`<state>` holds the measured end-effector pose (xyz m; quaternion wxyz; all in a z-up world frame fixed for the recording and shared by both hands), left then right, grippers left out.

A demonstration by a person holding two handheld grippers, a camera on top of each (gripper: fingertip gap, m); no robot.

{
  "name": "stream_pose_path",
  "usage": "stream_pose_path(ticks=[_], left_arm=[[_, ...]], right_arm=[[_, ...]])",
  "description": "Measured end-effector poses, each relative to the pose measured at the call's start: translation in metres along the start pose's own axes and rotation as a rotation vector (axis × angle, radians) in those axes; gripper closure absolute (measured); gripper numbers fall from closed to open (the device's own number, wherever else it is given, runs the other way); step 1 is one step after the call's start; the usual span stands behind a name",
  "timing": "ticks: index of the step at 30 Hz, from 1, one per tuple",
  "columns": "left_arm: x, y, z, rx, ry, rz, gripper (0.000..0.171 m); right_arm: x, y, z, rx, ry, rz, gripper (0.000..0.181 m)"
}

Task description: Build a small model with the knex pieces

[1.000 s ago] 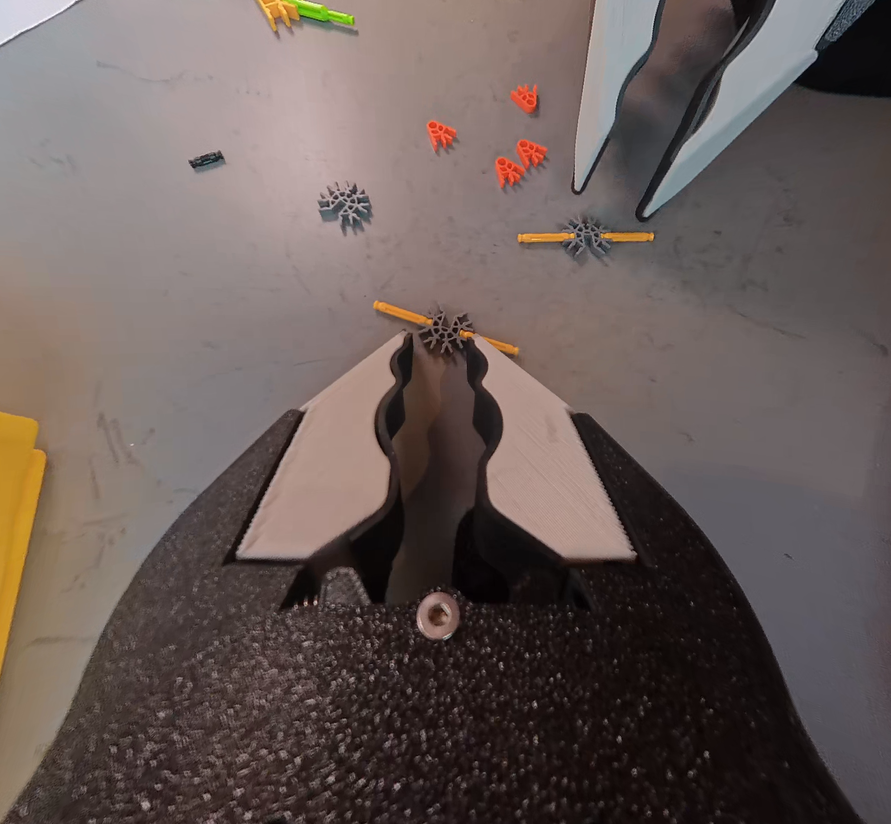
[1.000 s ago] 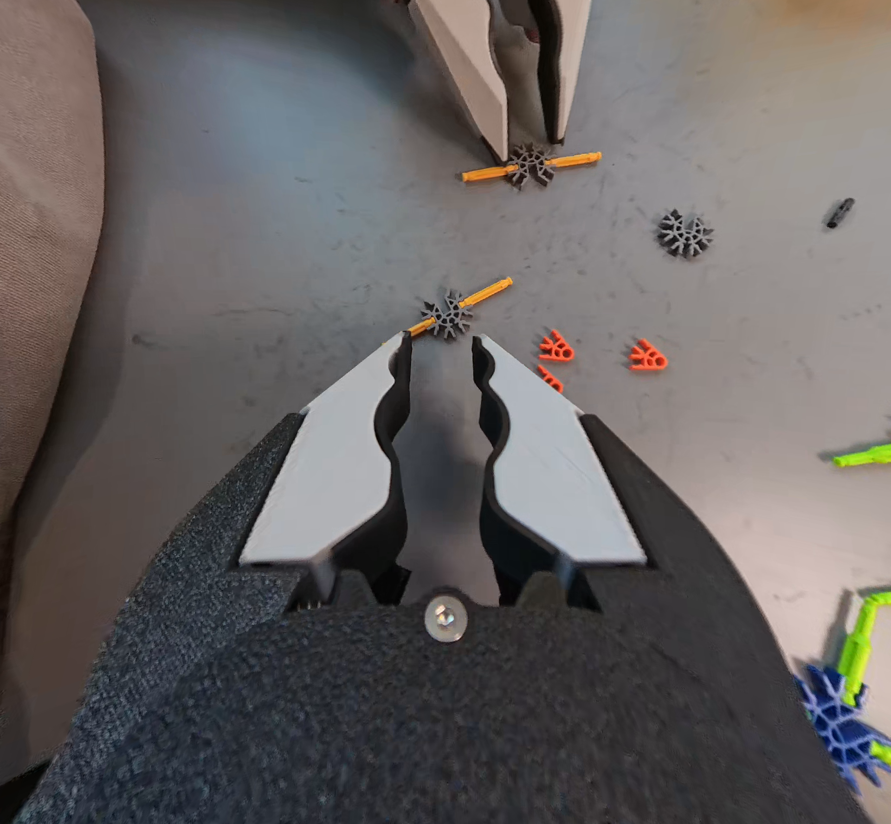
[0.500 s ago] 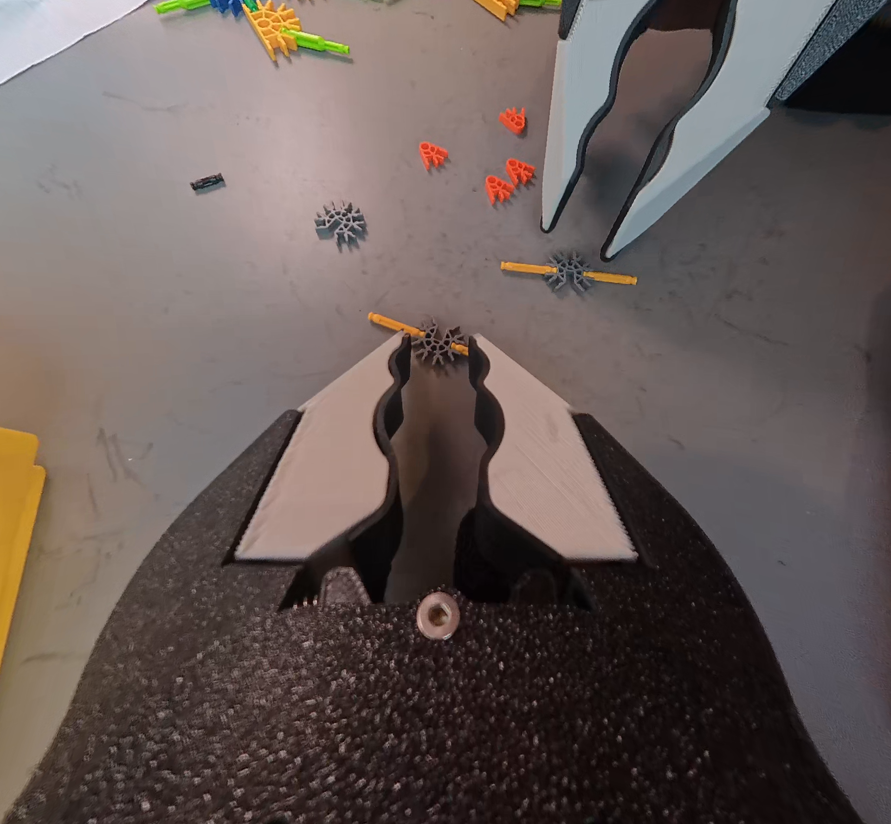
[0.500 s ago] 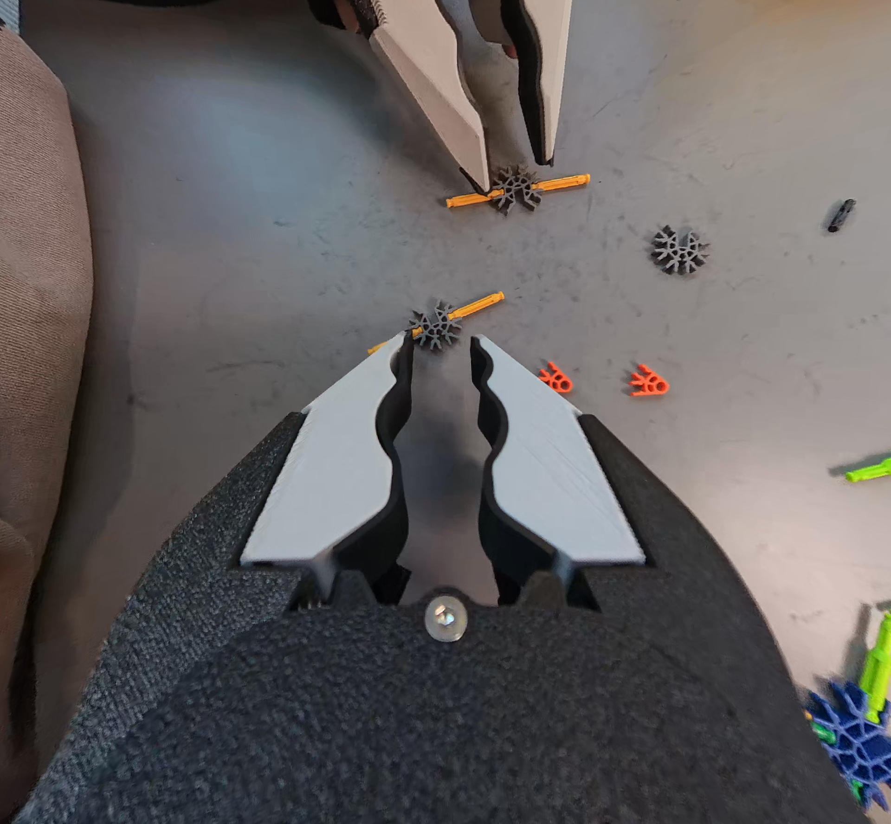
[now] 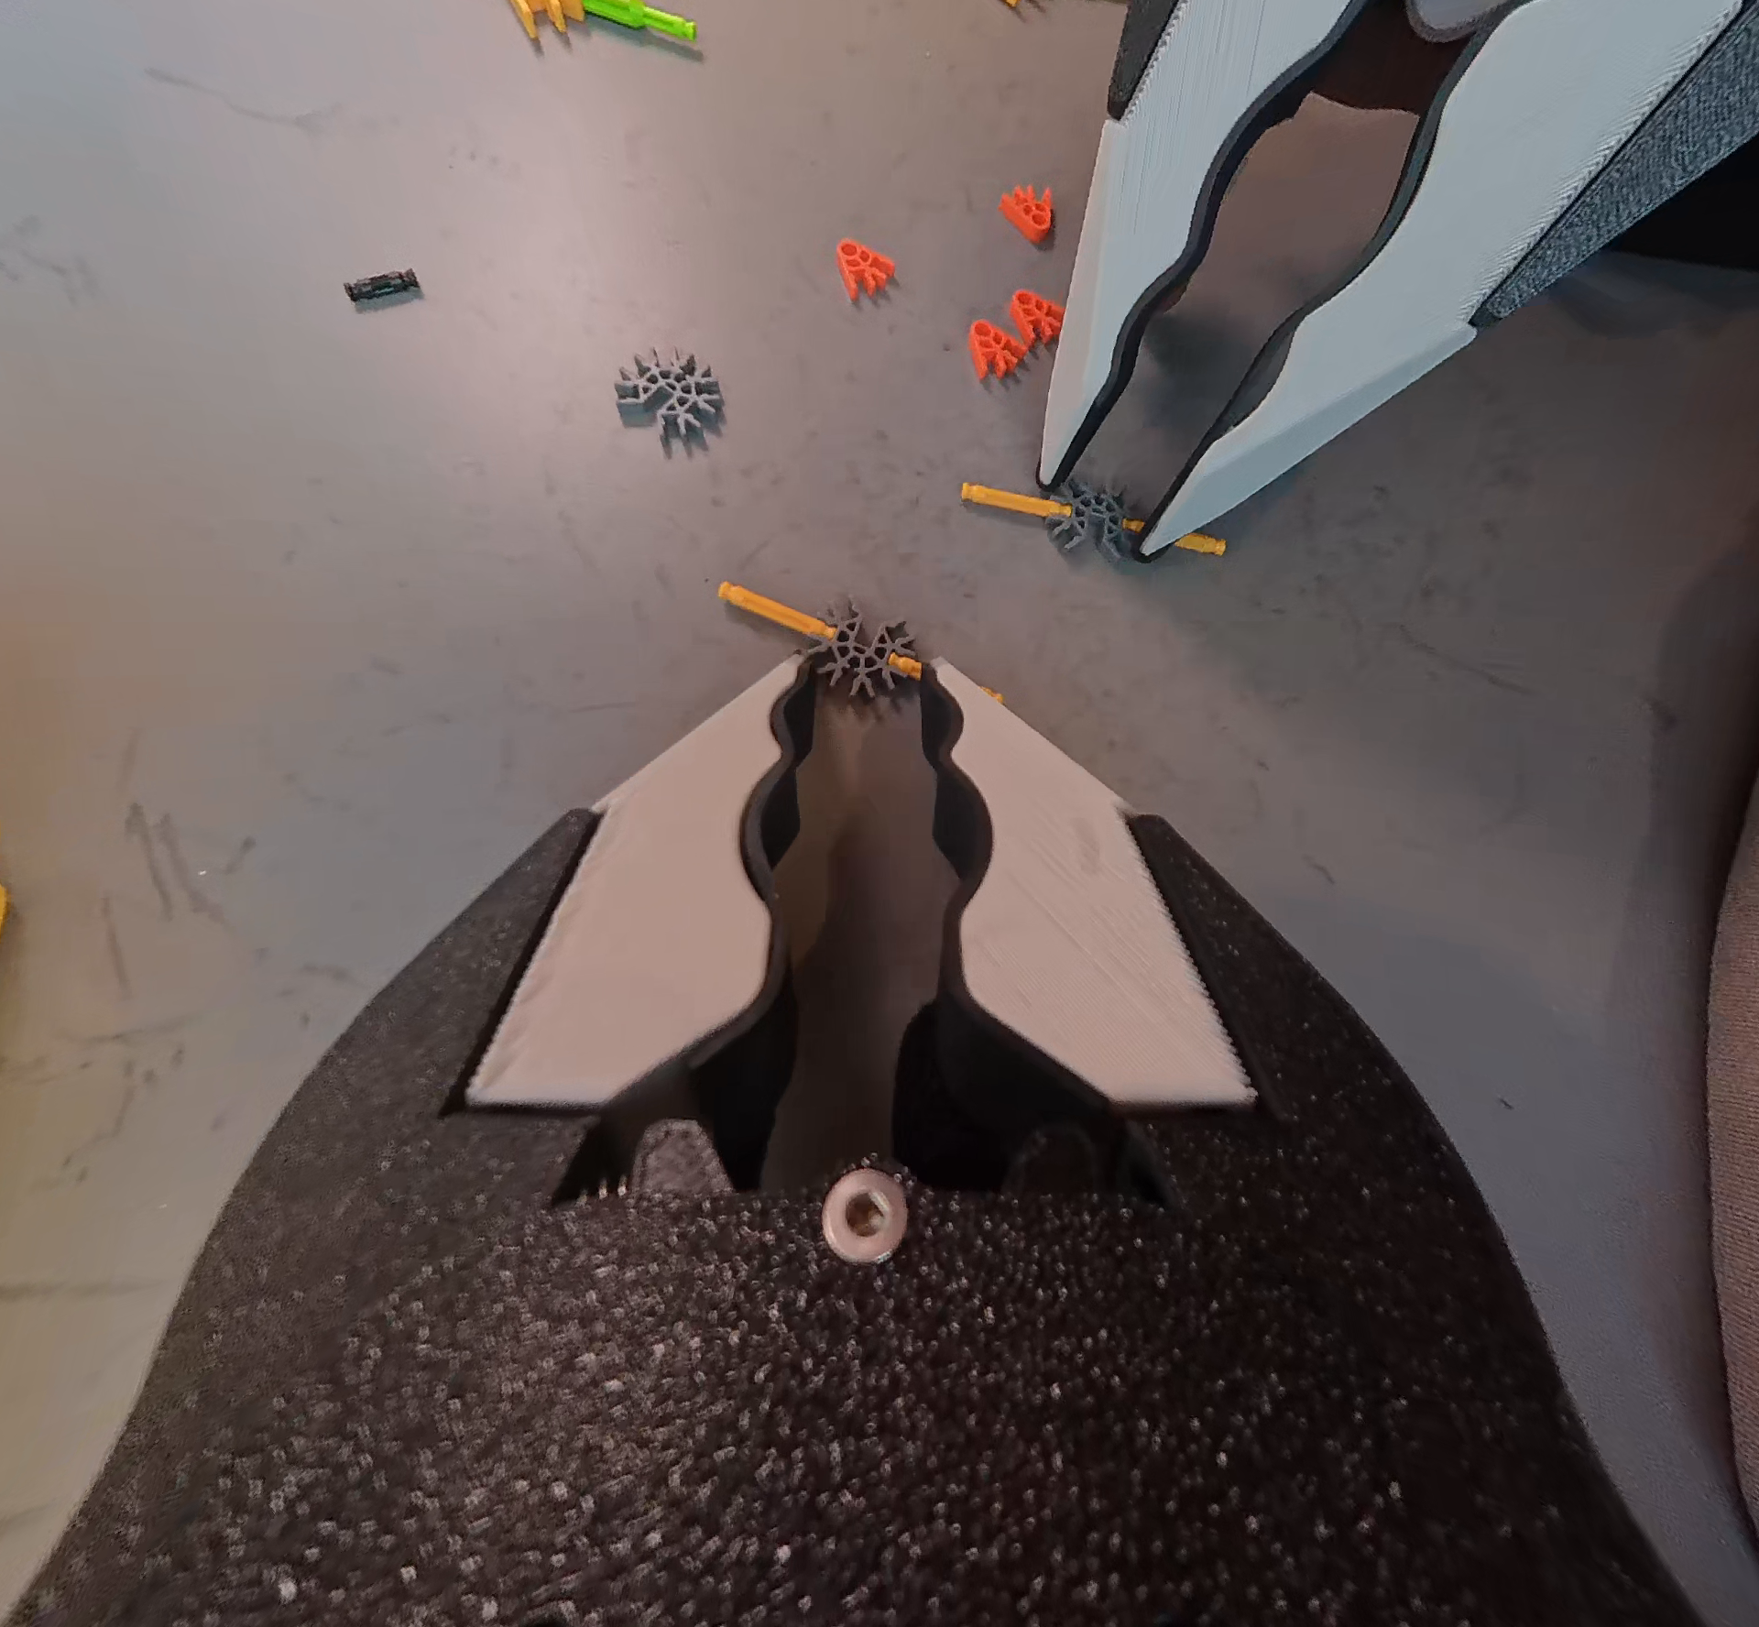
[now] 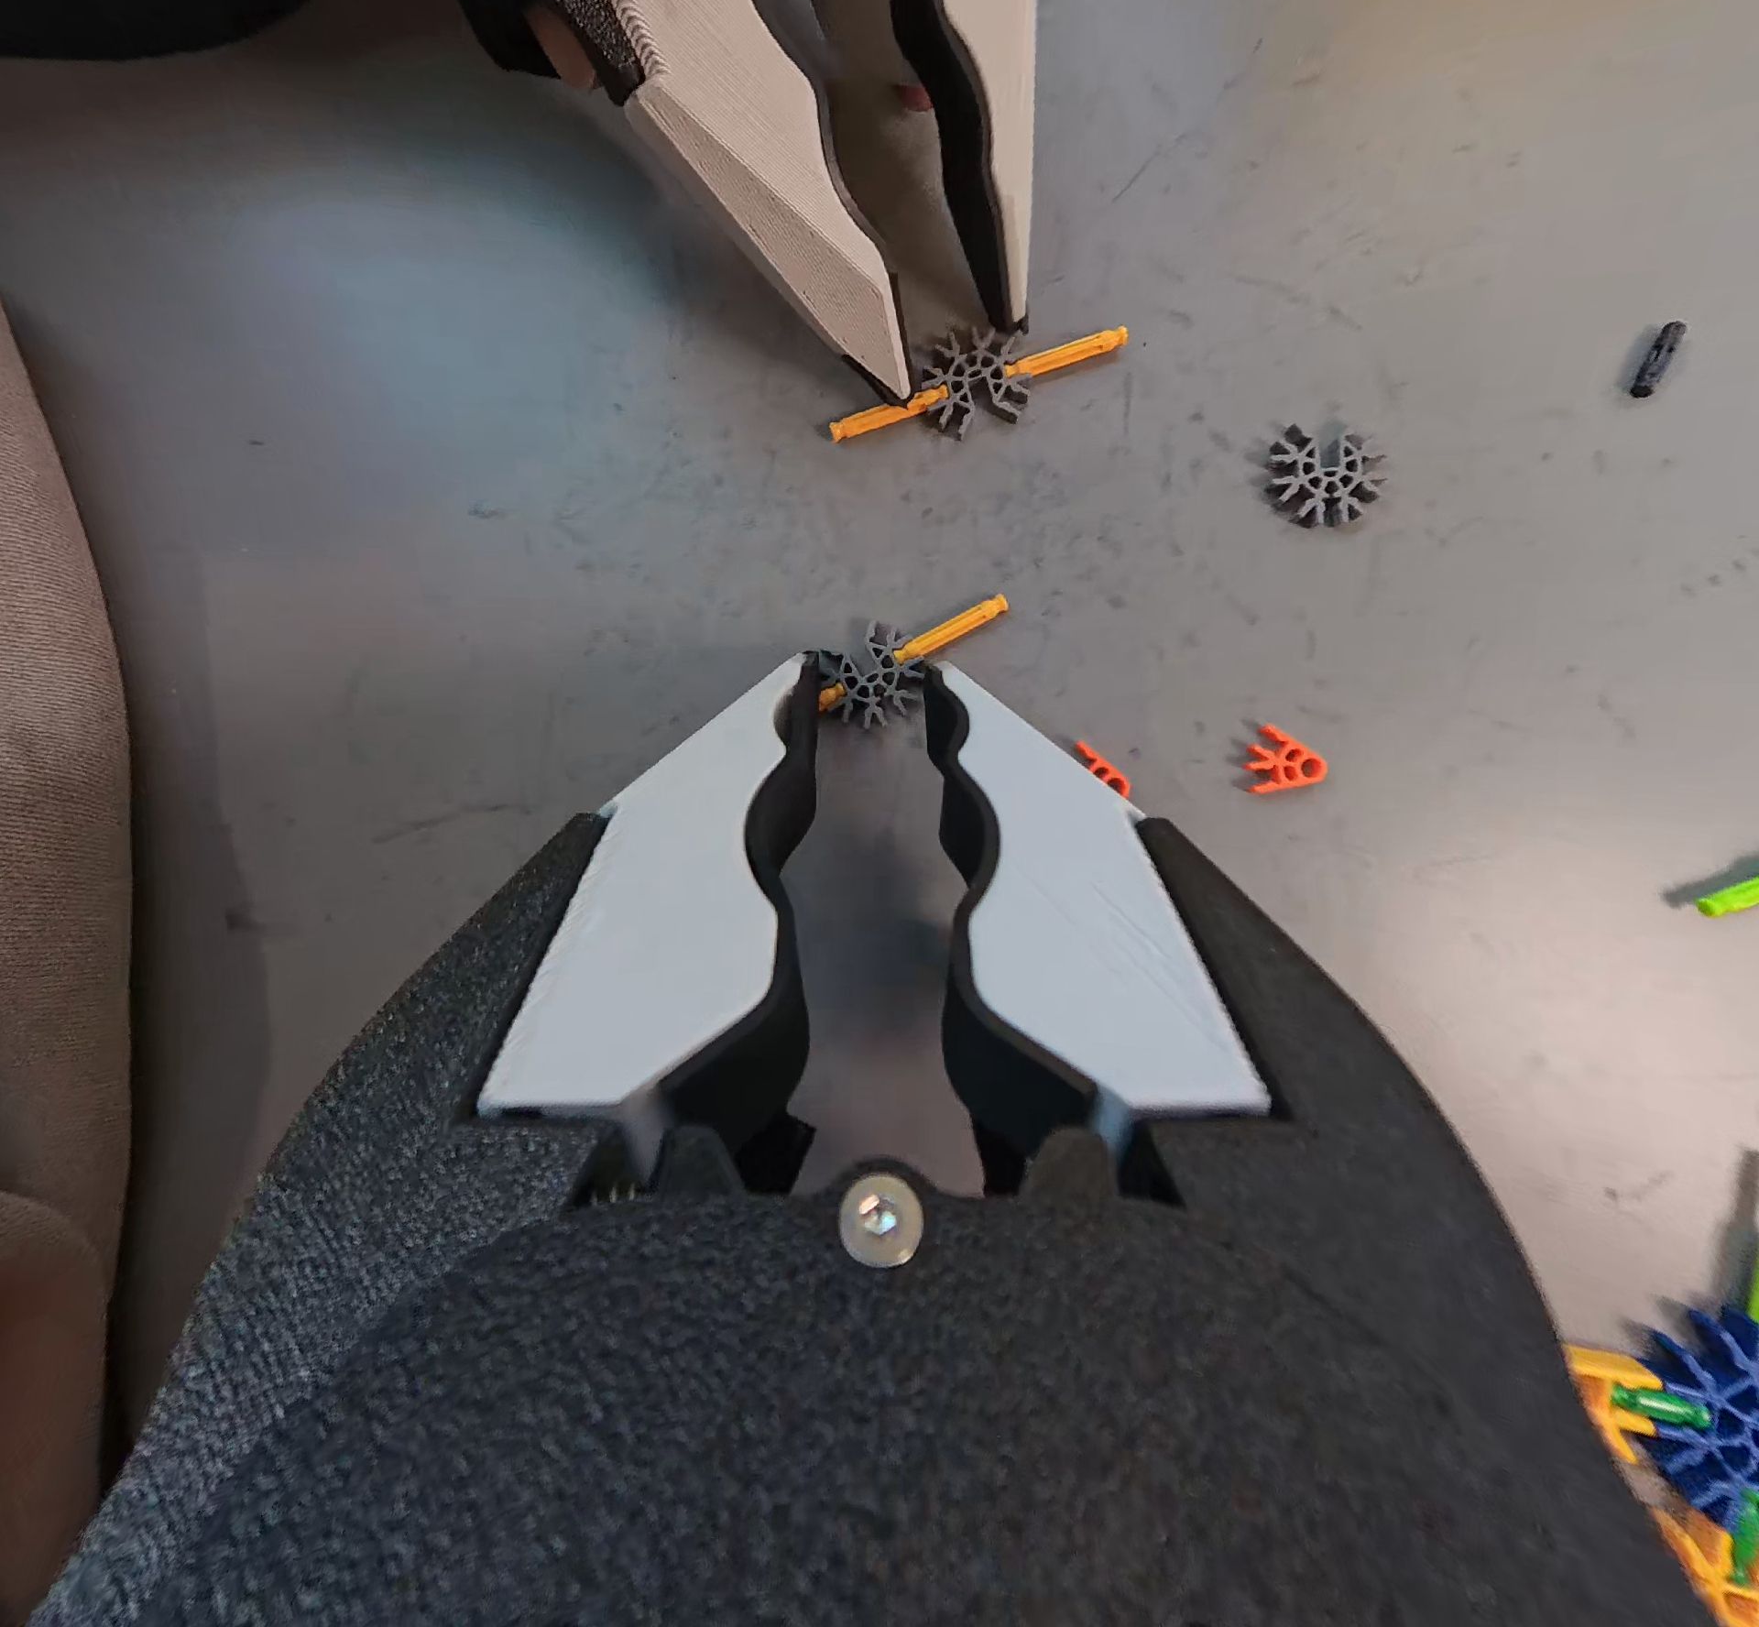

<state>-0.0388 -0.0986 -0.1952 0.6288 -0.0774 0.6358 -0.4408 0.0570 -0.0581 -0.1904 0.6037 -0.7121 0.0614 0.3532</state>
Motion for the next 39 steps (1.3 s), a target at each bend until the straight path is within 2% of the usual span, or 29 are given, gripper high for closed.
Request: stream_pose_path(ticks=[5,8,11,19,28,31,39], left_arm=[[0.0,0.0,-0.001,-0.012,0.008,0.0,0.15],[0.0,-0.001,-0.002,-0.019,0.007,0.003,0.15],[-0.002,-0.002,-0.004,-0.024,0.0,0.017,0.15],[-0.003,-0.004,-0.007,-0.038,-0.008,0.029,0.149],[-0.004,-0.005,-0.007,-0.028,-0.015,0.033,0.149],[-0.003,-0.004,-0.006,-0.028,-0.009,0.029,0.149],[-0.004,-0.003,-0.003,-0.015,0.0,0.032,0.149]], right_arm=[[-0.001,0.001,0.006,0.023,0.071,0.041,0.163],[-0.003,-0.004,0.015,0.056,0.118,0.098,0.177],[-0.002,-0.007,0.02,0.081,0.122,0.1,0.181],[0.005,-0.01,0.016,0.016,0.08,0.082,0.161],[0.006,-0.004,0.003,-0.022,0.012,0.04,0.173],[0.001,-0.002,-0.006,-0.054,-0.023,0.052,0.17],[-0.001,-0.002,0.006,0.019,-0.005,0.063,0.159]])
Point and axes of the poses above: each gripper's, where its closed fingertips meet, y out along the fingers, x out of its underside, z = x × y across the jaws, the point moved 4 cm from there along -y, back along the fingers, and after that the axes turned 4 degrees about -y, right-handed, at the moved point
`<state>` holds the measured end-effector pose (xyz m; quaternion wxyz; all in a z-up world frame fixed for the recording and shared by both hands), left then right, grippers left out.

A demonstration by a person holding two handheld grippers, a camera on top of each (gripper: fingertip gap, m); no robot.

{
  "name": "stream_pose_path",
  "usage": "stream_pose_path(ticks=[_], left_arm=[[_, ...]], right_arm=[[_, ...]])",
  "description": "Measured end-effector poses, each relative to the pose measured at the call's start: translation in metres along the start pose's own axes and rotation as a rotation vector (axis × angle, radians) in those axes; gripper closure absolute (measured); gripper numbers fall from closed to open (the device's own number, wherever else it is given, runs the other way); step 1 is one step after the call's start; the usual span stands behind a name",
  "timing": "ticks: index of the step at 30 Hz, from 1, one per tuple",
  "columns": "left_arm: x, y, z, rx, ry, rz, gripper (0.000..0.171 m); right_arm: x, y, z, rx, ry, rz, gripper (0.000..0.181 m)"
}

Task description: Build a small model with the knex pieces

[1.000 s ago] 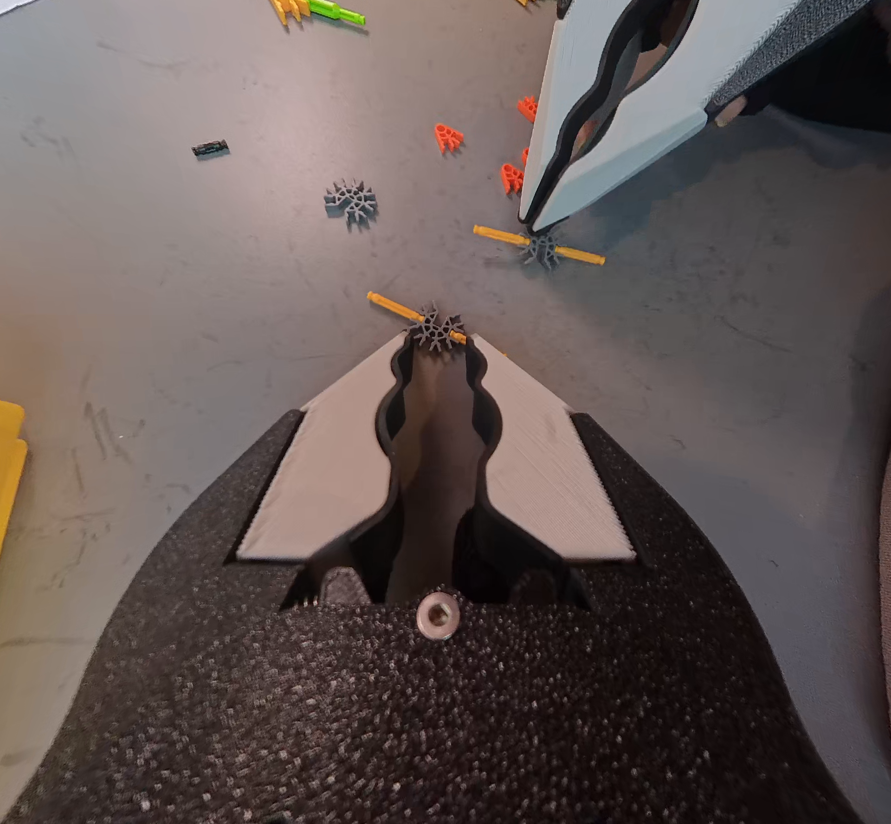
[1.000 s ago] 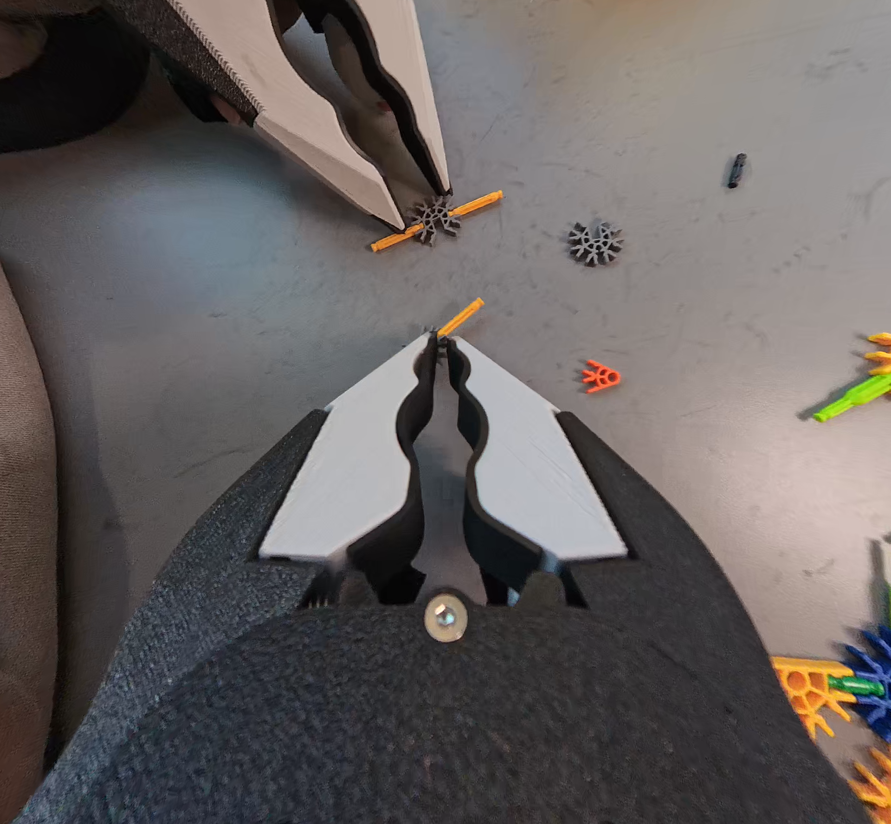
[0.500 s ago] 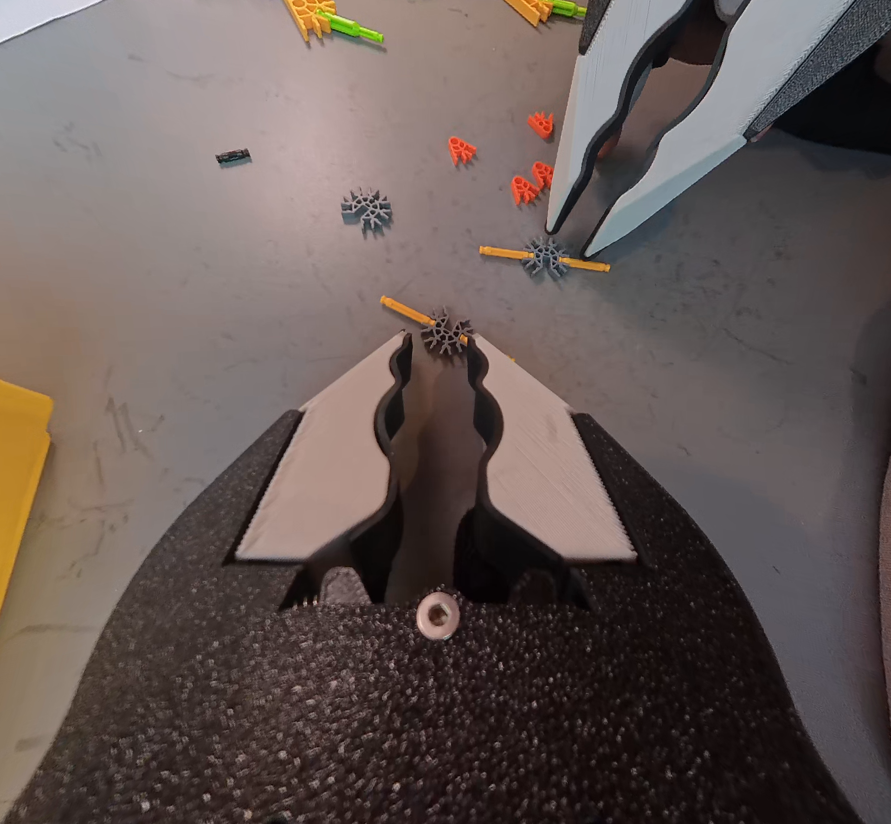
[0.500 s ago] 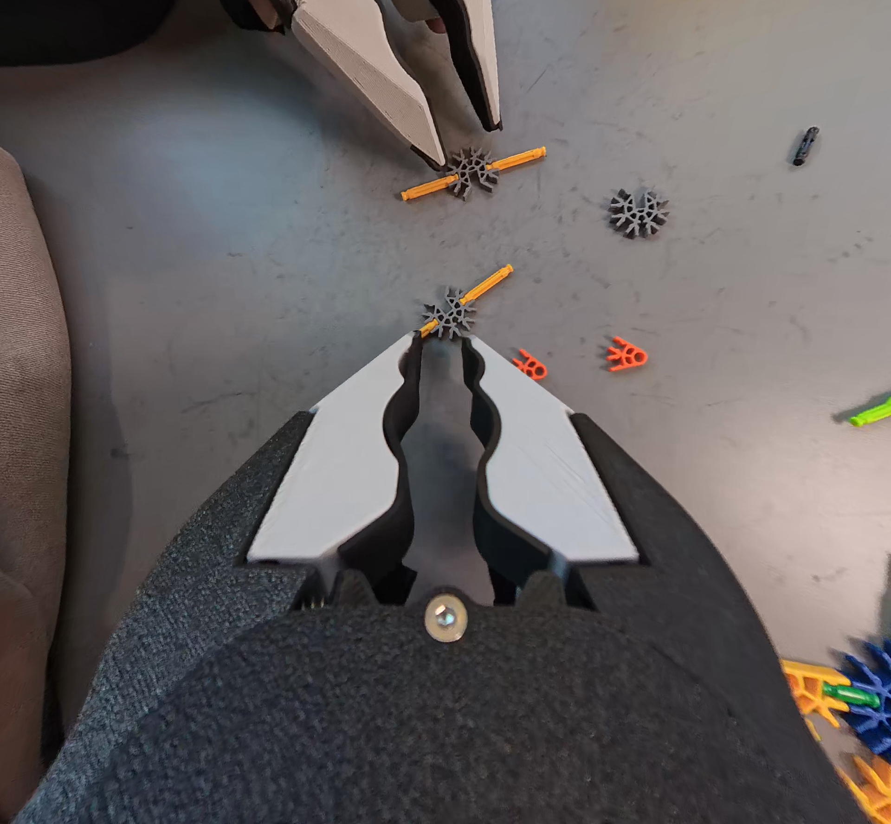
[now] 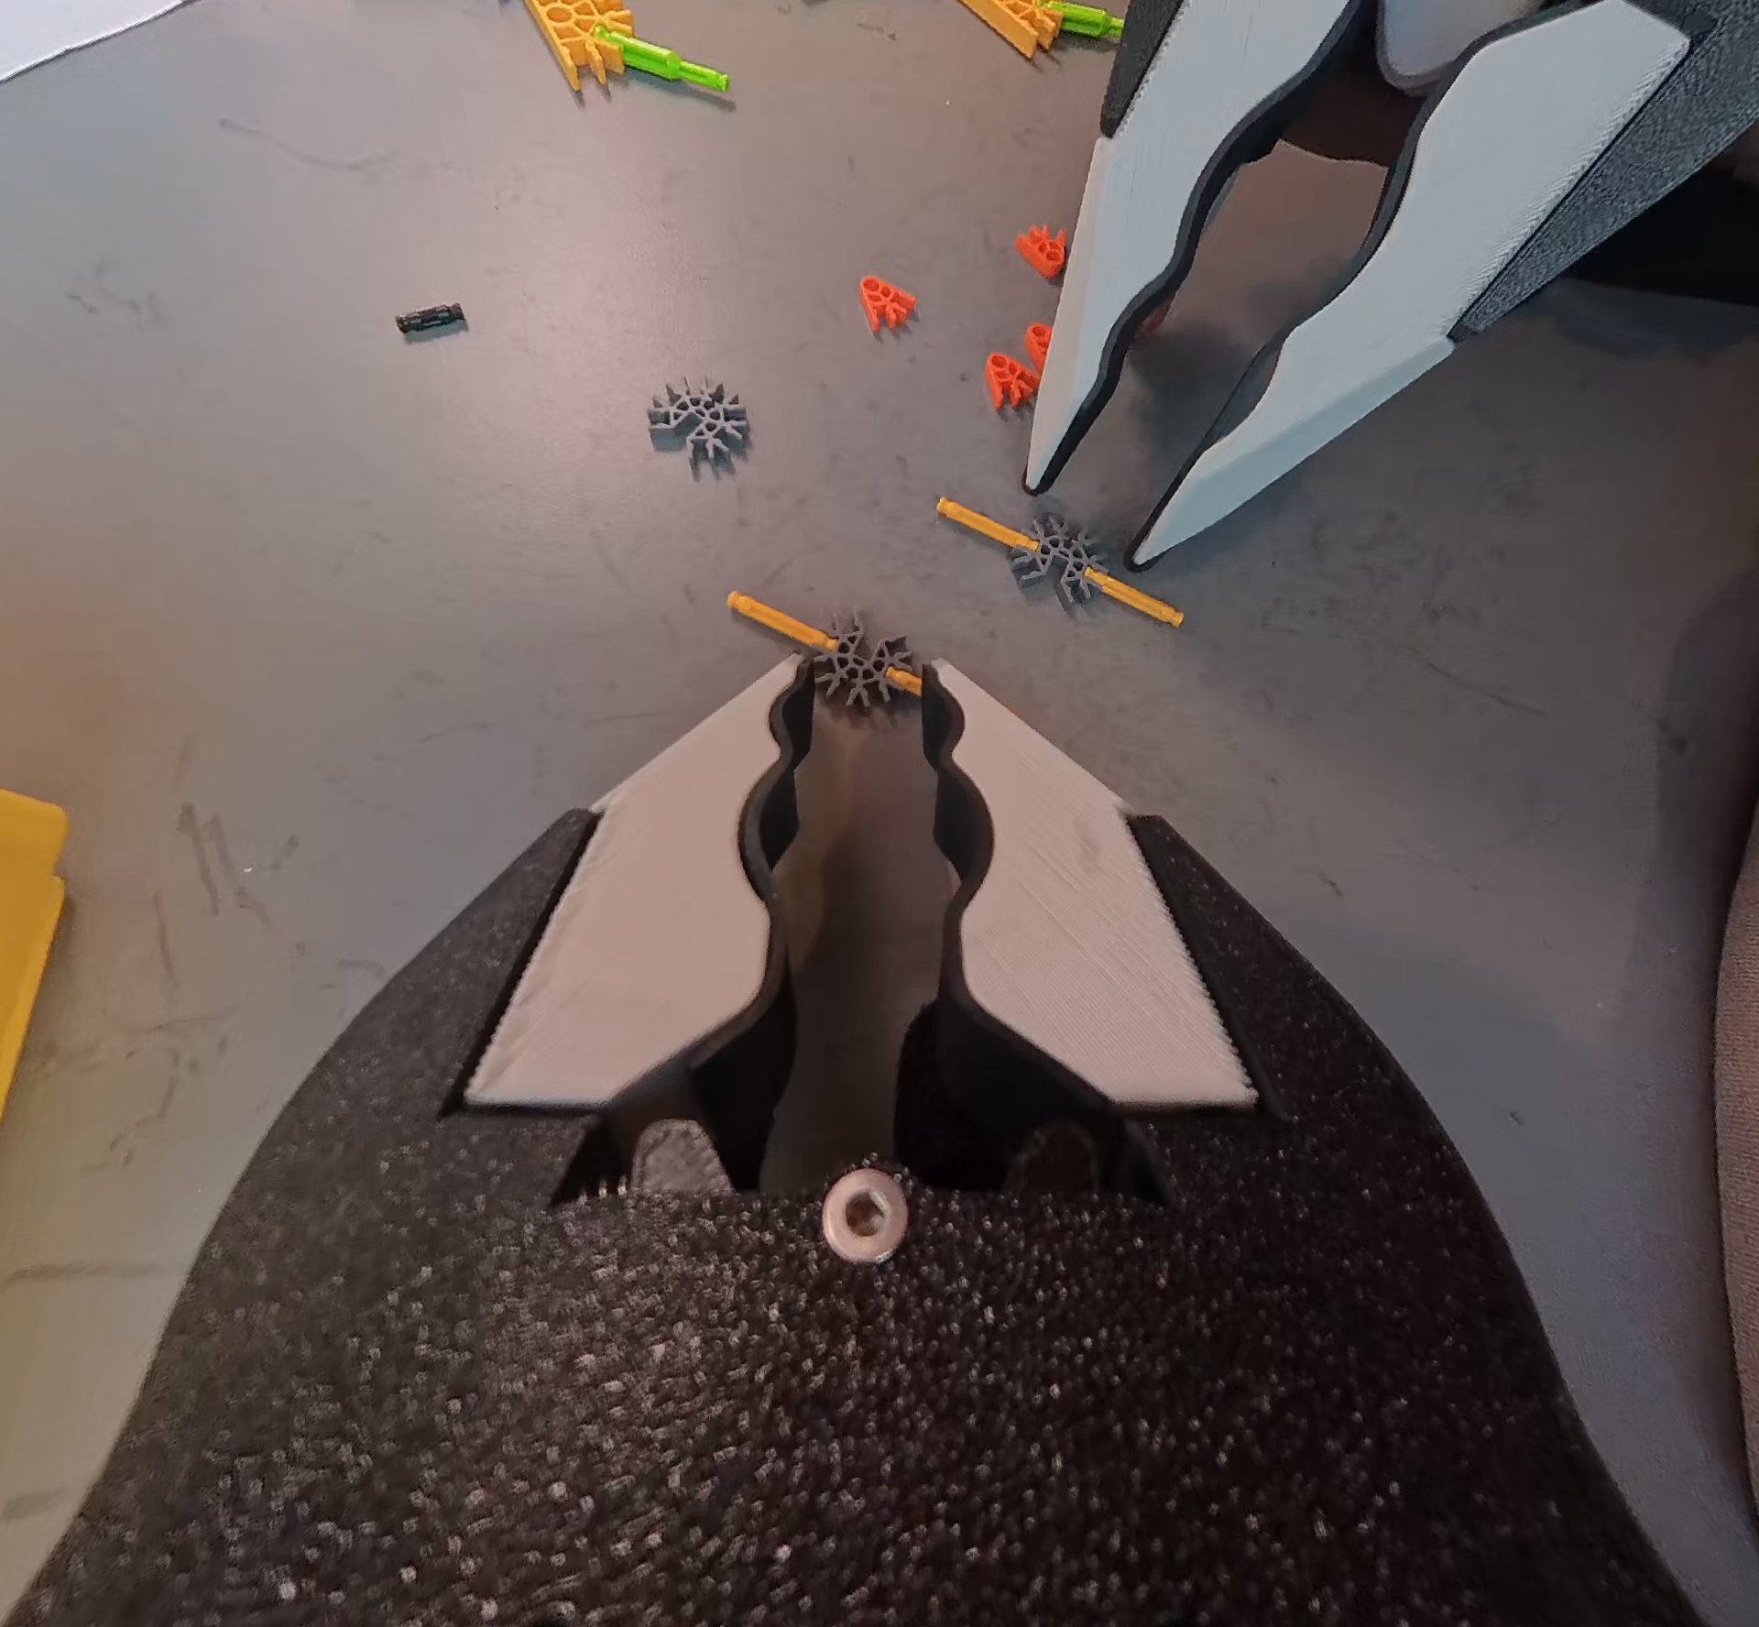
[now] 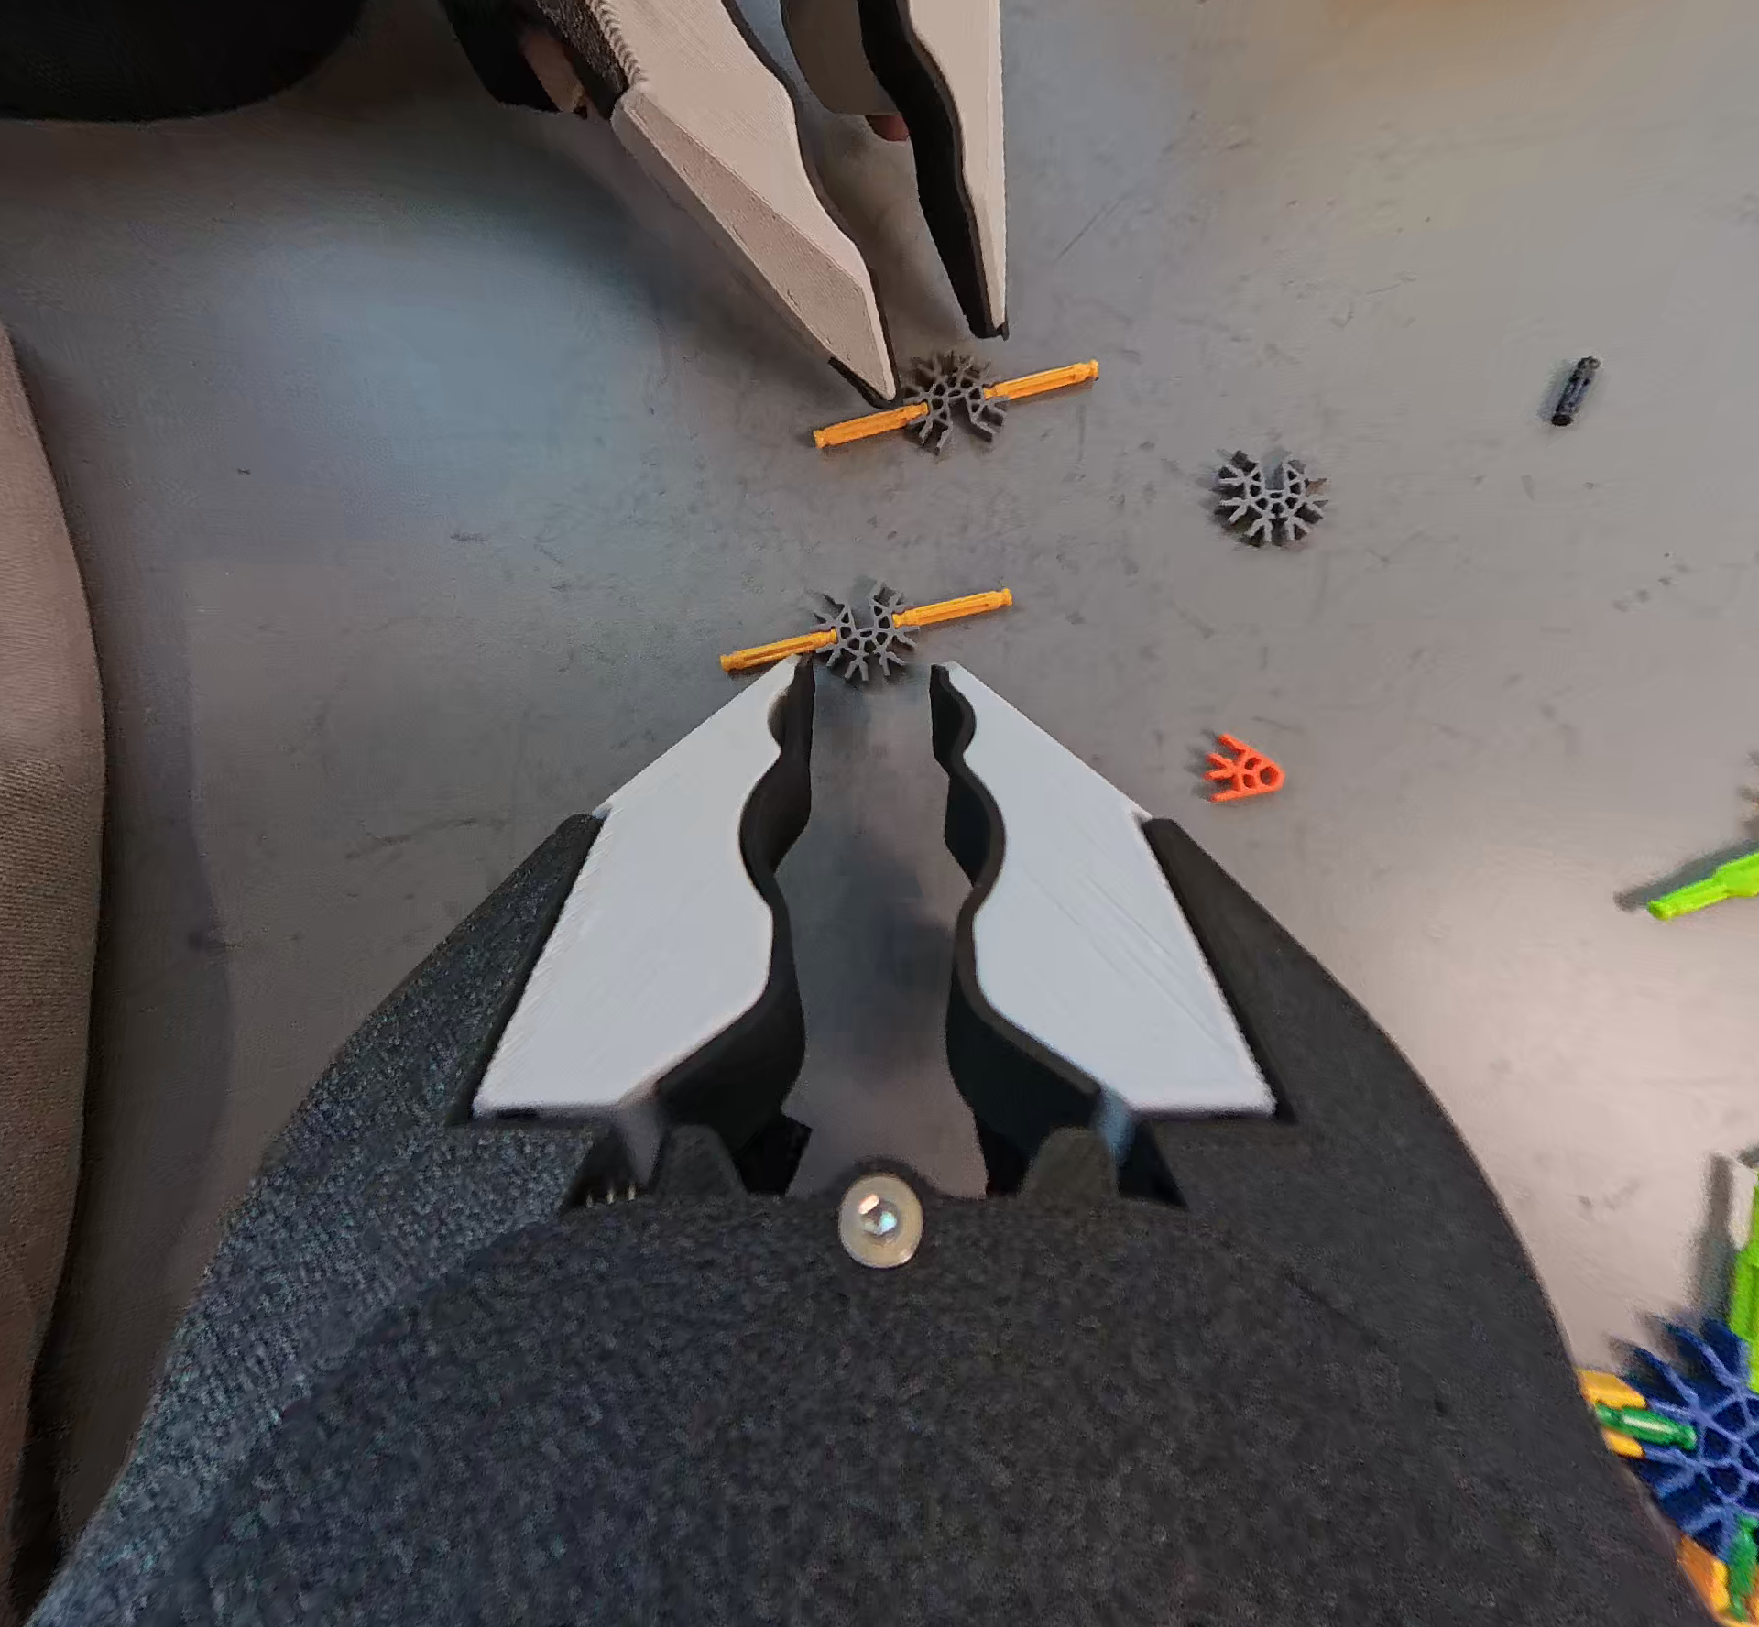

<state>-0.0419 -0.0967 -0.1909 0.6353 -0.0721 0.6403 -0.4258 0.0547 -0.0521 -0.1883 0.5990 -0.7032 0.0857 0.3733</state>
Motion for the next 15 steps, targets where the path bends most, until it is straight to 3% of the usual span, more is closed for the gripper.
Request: stream_pose_path(ticks=[7,11,15], left_arm=[[-0.004,0.004,0.027,0.101,0.086,0.014,0.149],[-0.006,0.01,0.04,0.132,0.11,0.016,0.147],[-0.009,0.018,0.046,0.131,0.095,0.0,0.14]], right_arm=[[-0.004,0.002,-0.004,-0.027,0.028,0.013,0.165],[0.002,-0.019,0.023,0.059,0.071,0.067,0.162],[0.024,-0.029,0.039,0.113,0.019,0.01,0.154]])
Point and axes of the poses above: each gripper's, where its closed fingertips meet, y out along the fingers, x out of its underside, z = x × y across the jaws, the point moved 4 cm from there along -y, back along the fingers, and after that the axes turned 4 degrees about -y, right-handed, at the moved point
